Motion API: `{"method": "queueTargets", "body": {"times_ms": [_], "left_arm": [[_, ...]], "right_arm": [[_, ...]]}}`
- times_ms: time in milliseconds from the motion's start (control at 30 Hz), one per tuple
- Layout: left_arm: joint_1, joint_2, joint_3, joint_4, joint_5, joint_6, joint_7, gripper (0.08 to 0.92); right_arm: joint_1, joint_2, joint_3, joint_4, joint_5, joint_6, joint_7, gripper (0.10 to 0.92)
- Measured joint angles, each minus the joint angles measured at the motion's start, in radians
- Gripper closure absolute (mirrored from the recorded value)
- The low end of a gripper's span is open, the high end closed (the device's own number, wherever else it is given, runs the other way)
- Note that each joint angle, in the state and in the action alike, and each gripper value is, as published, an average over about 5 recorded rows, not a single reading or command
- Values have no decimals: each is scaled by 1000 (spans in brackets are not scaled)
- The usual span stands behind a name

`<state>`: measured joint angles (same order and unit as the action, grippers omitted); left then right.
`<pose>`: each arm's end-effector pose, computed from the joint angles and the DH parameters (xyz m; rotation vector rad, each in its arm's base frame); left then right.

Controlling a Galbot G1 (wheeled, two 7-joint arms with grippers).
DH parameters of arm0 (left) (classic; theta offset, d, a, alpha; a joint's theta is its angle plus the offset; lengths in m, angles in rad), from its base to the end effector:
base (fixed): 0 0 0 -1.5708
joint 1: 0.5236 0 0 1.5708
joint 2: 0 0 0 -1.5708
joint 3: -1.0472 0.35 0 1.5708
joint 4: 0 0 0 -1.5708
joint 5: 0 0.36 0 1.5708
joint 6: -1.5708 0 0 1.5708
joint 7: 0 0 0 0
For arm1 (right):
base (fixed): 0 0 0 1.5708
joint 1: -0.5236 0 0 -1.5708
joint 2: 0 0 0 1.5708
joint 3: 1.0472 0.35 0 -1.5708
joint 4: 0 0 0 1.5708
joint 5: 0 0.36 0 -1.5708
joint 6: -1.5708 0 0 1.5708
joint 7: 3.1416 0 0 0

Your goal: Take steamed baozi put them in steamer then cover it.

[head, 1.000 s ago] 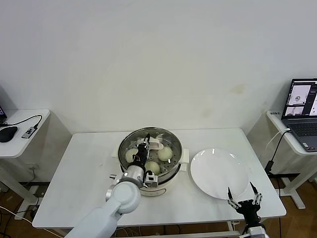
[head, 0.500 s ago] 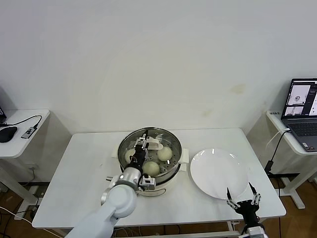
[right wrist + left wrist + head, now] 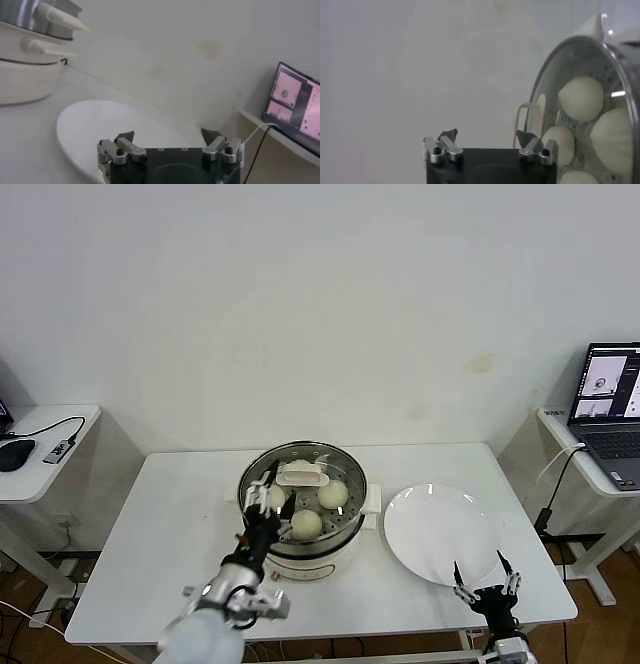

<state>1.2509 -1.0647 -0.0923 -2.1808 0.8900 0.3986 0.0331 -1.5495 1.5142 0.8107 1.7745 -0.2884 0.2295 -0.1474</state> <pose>0.2250 -0.0382 -0.2359 0.3106 2.4437 1.6834 0.1658 -0.1154 -0.4004 -0.0171 -2.9355 0.6690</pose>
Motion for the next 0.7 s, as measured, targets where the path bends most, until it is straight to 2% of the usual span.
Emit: {"method": "queueTargets", "body": {"times_ms": [333,500,700], "left_arm": [[316,-100,-325,-24,-587,-204,-112,177],[453,-149,-404,-14,-859,-303,-125,177],[556,-202,-450,31,-1038,-406,-121,177]], "right_arm": [[-12,-24,-36,14,33,-24,-23,203],[-28,-52,-73,23,105,-53,-45,203],[-59,-92,-120,40,200,-82,-63,203]]}}
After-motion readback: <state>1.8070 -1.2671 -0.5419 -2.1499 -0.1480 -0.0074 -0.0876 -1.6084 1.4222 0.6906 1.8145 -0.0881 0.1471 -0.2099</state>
